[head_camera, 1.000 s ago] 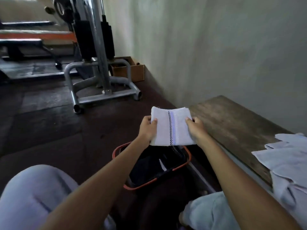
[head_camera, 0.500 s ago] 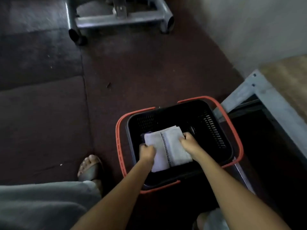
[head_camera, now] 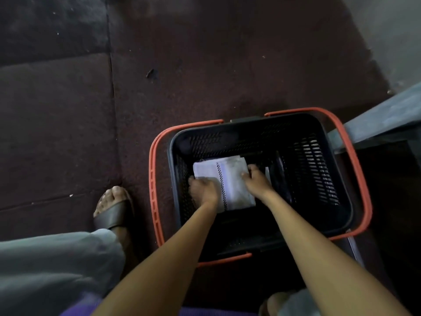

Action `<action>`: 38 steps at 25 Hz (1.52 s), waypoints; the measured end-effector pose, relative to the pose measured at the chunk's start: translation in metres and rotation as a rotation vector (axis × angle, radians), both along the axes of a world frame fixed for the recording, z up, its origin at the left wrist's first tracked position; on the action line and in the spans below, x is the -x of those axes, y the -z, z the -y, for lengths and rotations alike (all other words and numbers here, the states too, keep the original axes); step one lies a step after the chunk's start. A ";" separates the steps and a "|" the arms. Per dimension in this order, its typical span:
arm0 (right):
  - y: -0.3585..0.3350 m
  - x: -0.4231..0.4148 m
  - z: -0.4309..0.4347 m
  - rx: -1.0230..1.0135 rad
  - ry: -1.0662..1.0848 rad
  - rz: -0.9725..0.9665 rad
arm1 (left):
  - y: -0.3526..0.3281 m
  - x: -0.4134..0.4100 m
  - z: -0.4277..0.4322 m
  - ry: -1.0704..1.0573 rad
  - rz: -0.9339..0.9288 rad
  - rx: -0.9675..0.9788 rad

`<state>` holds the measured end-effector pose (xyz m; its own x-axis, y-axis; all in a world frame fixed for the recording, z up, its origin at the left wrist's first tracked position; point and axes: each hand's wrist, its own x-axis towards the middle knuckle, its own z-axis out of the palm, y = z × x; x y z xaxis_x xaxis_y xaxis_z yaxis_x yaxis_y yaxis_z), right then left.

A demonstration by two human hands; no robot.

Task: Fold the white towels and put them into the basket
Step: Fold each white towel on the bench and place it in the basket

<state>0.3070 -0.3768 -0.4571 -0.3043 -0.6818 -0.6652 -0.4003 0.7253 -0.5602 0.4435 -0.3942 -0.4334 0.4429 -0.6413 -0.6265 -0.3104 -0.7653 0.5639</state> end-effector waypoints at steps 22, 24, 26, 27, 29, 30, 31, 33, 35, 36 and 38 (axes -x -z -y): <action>-0.018 0.003 -0.007 -0.060 -0.897 -0.579 | 0.012 -0.017 0.004 1.168 0.442 -0.007; -0.049 0.011 -0.020 -0.044 -0.727 -0.606 | -0.025 -0.023 0.006 1.204 0.473 0.057; -0.098 0.025 -0.044 -0.042 -0.646 -0.659 | -0.074 -0.029 0.004 1.293 0.535 0.168; -0.124 0.031 -0.057 -0.045 -0.611 -0.674 | -0.099 -0.029 0.003 1.331 0.559 0.221; -0.175 0.042 -0.086 -0.001 -0.495 -0.704 | -0.149 -0.026 -0.004 1.396 0.571 0.343; -0.202 0.044 -0.099 0.042 -0.419 -0.724 | -0.174 -0.022 -0.007 1.431 0.566 0.416; -0.227 0.045 -0.111 0.083 -0.348 -0.740 | -0.195 -0.015 -0.011 1.470 0.564 0.482; -0.271 0.045 -0.137 0.150 -0.224 -0.779 | -0.234 0.001 -0.021 1.545 0.568 0.625; -0.313 0.043 -0.172 0.177 -0.119 -0.811 | -0.275 0.022 -0.042 1.617 0.566 0.745; -0.331 0.044 -0.190 0.189 -0.075 -0.821 | -0.295 0.033 -0.055 1.659 0.558 0.794; -0.359 0.046 -0.227 0.208 0.021 -0.820 | -0.331 0.052 -0.085 1.743 0.526 0.868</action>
<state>0.2612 -0.1503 -0.0984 -0.6500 -0.7546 -0.0899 -0.7258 0.6515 -0.2210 0.3911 -0.3088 -0.1024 -0.8625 -0.5057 -0.0176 -0.5009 0.8484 0.1713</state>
